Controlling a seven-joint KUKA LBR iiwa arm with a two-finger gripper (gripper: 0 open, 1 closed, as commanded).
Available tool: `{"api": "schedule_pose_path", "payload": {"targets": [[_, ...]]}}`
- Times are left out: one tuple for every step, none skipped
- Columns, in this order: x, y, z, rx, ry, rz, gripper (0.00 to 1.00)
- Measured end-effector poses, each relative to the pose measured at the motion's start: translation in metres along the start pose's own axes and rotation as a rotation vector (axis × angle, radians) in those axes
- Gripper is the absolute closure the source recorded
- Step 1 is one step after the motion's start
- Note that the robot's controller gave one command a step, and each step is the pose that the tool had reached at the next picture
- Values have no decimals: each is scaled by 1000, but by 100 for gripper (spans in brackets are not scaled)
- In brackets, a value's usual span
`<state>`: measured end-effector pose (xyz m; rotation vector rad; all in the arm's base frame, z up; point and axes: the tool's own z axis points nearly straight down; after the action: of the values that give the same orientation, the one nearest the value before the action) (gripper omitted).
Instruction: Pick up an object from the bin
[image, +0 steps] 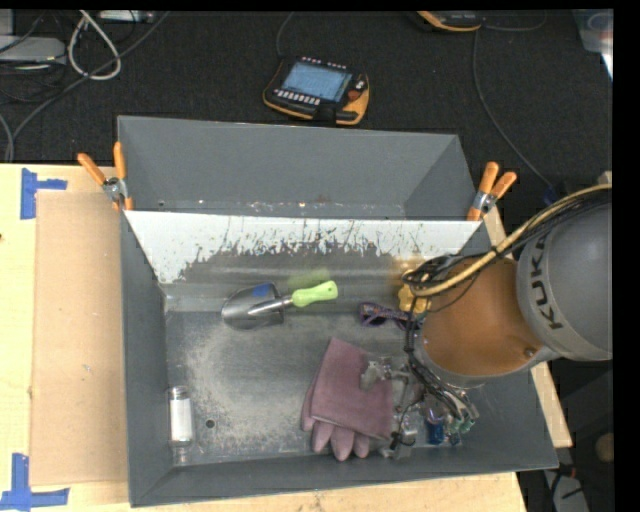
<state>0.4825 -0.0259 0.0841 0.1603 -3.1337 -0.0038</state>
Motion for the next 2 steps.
{"api": "schedule_pose_path", "payload": {"targets": [[-11,77,14,-3,-4,233,100],[-11,77,14,-3,-4,232,100]]}}
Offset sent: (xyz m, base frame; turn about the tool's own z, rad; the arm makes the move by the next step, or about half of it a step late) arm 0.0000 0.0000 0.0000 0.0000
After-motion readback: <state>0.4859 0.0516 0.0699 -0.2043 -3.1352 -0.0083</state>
